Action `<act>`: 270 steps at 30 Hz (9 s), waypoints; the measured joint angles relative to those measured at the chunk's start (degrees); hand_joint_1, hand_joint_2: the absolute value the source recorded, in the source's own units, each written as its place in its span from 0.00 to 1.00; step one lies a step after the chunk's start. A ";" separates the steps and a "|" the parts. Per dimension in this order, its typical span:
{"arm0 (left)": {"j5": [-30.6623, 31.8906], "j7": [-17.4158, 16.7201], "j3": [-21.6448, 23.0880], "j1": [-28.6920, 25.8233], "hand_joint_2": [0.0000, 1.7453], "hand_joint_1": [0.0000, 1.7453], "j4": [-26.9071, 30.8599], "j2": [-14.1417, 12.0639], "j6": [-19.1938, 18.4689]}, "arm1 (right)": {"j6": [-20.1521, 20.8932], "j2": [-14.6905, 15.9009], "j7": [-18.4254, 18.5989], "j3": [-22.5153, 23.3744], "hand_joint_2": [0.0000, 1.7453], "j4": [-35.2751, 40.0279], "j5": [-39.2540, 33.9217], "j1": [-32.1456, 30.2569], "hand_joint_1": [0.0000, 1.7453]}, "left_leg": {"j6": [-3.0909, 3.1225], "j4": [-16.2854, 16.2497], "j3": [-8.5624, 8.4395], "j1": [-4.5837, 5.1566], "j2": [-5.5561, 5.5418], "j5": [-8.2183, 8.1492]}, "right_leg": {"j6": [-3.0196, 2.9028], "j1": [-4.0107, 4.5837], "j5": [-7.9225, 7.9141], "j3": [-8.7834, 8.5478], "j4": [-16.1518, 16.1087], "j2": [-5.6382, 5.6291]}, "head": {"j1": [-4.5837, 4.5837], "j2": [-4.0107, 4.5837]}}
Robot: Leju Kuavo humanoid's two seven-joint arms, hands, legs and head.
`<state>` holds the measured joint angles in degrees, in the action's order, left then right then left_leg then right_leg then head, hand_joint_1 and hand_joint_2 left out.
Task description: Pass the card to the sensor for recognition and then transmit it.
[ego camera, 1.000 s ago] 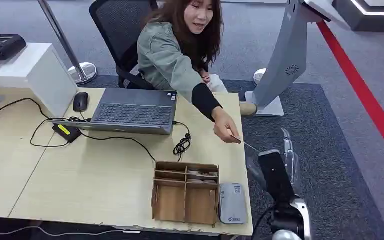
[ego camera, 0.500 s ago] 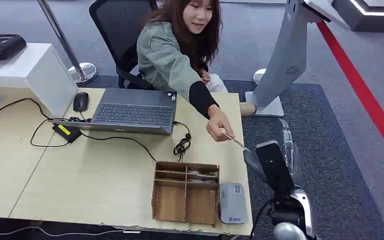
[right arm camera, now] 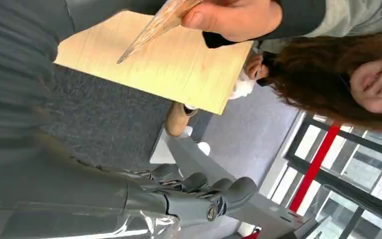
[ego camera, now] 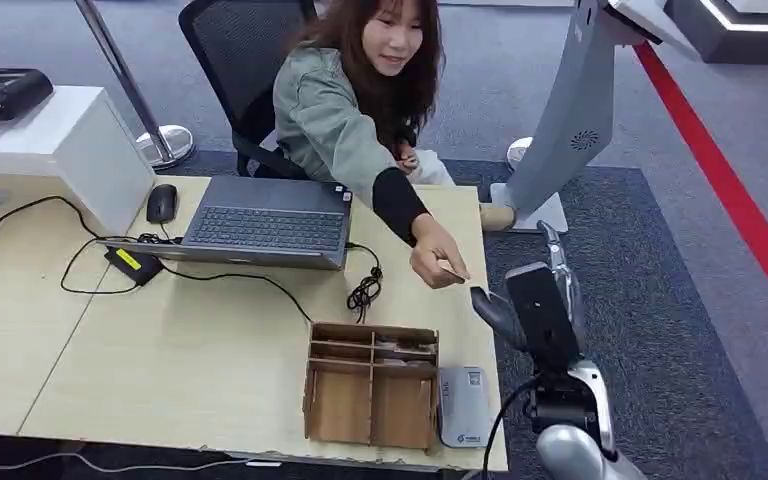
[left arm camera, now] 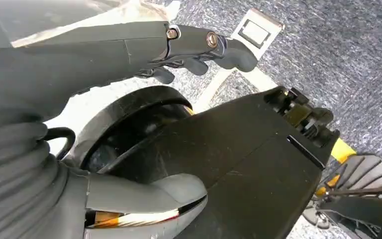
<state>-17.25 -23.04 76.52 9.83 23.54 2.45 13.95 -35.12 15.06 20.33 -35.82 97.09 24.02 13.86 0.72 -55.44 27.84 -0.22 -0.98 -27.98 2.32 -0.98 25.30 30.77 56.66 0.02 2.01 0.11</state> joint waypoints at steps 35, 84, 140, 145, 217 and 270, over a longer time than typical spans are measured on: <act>1.66 0.92 -0.04 0.22 1.00 0.00 0.00 -0.48 -2.01 | -0.87 -3.59 -5.53 -4.74 1.00 -9.40 -5.46 2.62 1.00 | -0.01 0.00 -0.02 0.00 -0.01 0.01 | 0.00 0.00 0.00 0.01 0.01 0.02 | 0.02 0.00; -5.57 -1.00 -4.09 -0.90 1.00 0.00 -0.26 1.42 2.64 | -4.81 -13.62 -23.87 12.63 1.00 -17.60 10.84 -28.65 1.00 | 0.04 0.02 -0.04 -0.01 -0.01 -0.10 | 0.01 -0.01 0.08 0.00 -0.06 0.00 | 0.02 0.00; 0.04 0.68 -1.11 0.00 1.00 0.00 -0.48 0.02 -1.49 | 1.49 4.20 10.23 2.21 1.00 0.29 7.50 5.52 1.00 | 0.08 0.01 -0.12 0.05 -0.03 -0.04 | 0.13 -0.11 -0.01 -0.16 -0.04 0.00 | 0.02 0.00; 0.52 0.94 -1.11 0.07 1.00 0.00 -0.48 -0.04 -2.03 | 0.09 1.48 8.18 0.15 1.00 -4.35 6.14 7.24 1.00 | 0.07 0.01 -0.13 0.04 -0.03 -0.04 | 0.13 -0.10 0.00 -0.16 -0.02 0.02 | 0.02 0.00; -4.55 0.66 -4.52 -0.93 1.00 0.00 -0.50 0.44 -0.18 | 9.79 8.04 11.41 -12.90 1.00 16.24 19.54 -11.36 0.00 | 0.13 0.01 -0.17 0.04 -0.11 -0.11 | 0.13 -0.08 0.08 -0.23 -0.14 0.13 | 0.02 0.00; -2.40 0.35 -3.93 -0.74 1.00 0.00 -0.50 0.02 -1.27 | 12.17 -1.49 10.45 -11.06 1.00 -0.27 26.97 -7.05 0.01 | 0.12 0.01 -0.16 0.03 -0.11 -0.10 | 0.13 -0.07 0.08 -0.24 -0.12 0.13 | 0.02 0.00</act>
<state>-19.65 -22.69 72.59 9.10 23.04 2.47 12.68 -22.95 13.57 30.77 -46.88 96.83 50.99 6.81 0.84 -55.43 27.68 -0.19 -1.09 -28.09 2.45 -1.05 25.39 30.53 56.54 0.15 2.03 0.11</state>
